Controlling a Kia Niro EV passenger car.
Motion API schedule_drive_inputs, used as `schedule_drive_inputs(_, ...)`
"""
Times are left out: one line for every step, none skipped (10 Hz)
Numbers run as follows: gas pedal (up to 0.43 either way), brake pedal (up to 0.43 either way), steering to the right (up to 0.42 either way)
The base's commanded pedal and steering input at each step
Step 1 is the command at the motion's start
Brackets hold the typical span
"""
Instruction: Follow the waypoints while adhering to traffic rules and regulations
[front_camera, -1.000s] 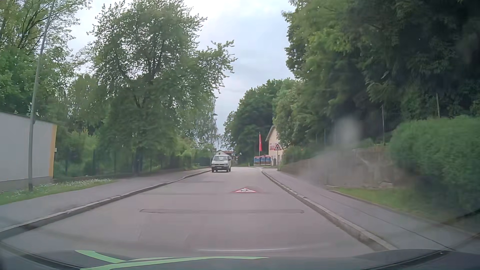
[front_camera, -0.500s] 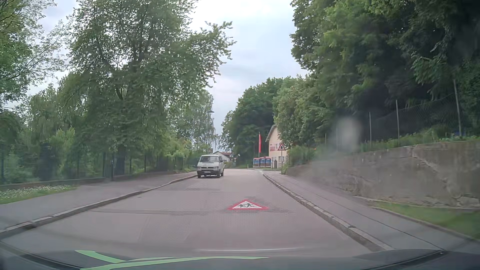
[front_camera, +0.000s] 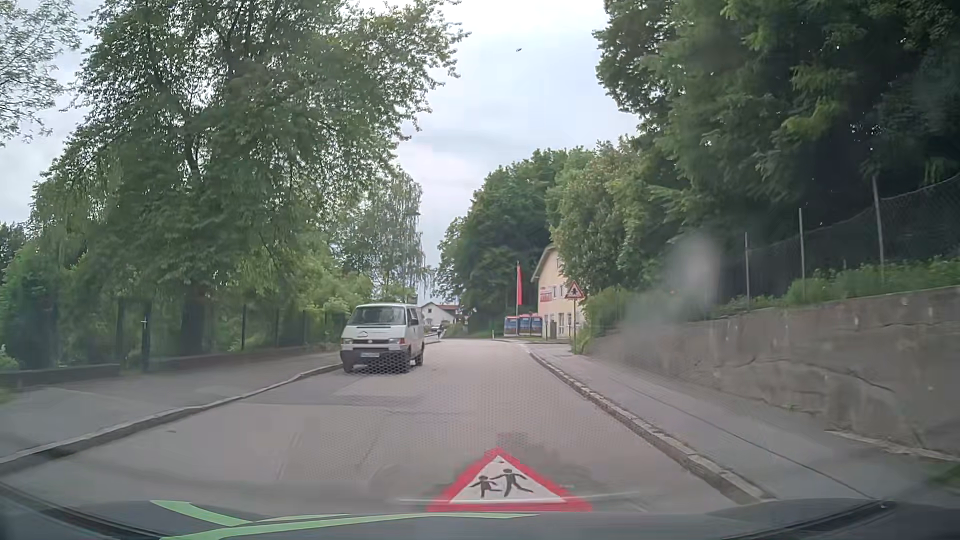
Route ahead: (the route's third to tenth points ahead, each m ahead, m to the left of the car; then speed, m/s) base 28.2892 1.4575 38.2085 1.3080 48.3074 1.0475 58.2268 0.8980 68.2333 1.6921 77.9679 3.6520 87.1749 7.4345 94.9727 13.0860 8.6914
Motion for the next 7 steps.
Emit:
schedule_drive_inputs(0.087, 0.000, 0.005)
schedule_drive_inputs(0.087, 0.000, 0.005)
schedule_drive_inputs(0.087, 0.000, 0.005)
schedule_drive_inputs(0.087, 0.000, 0.004)
schedule_drive_inputs(0.087, 0.000, 0.005)
schedule_drive_inputs(0.098, 0.000, 0.005)
schedule_drive_inputs(0.098, 0.000, 0.004)
